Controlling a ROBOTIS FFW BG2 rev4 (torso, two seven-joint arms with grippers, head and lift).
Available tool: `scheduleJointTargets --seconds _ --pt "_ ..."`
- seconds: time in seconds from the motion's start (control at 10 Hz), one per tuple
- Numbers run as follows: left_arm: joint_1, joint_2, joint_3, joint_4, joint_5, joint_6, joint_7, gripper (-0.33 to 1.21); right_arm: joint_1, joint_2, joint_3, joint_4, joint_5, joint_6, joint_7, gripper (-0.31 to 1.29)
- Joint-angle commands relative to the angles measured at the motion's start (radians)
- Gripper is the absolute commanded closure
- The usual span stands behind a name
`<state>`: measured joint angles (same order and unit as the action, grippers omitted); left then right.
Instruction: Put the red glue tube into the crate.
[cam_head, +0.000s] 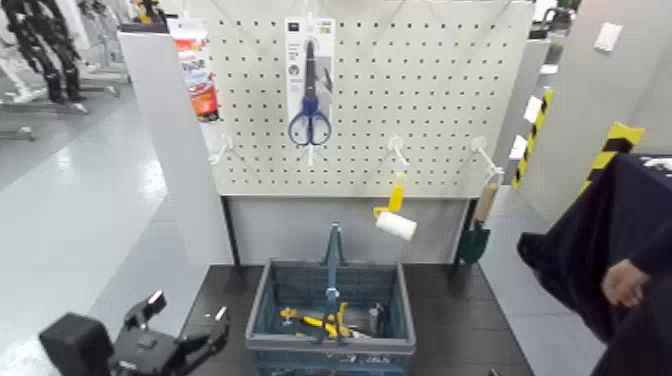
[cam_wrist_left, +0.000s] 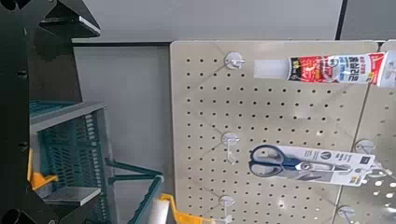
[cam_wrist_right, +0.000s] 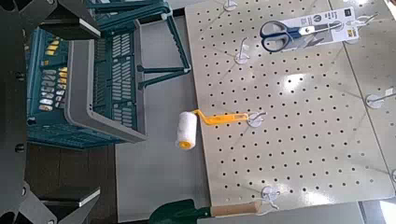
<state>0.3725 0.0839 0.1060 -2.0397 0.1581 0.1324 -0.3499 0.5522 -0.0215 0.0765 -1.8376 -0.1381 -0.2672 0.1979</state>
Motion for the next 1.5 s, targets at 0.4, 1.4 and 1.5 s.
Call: scheduleJointTargets --seconds 0.4,1.4,1.5 --pt "-0.236 0.028 0.095 0.015 0.047 0.165 -0.119 0.11 -0.006 0.002 0.006 0.001 0.002 0.002 0.000 0.13" --pt "-0.601 0.119 0.119 0.246 0.057 0.223 -0.317 0.11 -0.028 -0.009 0.020 0.011 -0.012 0.013 0.005 0.13" --pt "-0.627 0.123 0.115 0.269 0.055 0.220 -0.322 0.11 -0.029 -0.011 0.022 0.011 -0.014 0.014 0.005 0.13"
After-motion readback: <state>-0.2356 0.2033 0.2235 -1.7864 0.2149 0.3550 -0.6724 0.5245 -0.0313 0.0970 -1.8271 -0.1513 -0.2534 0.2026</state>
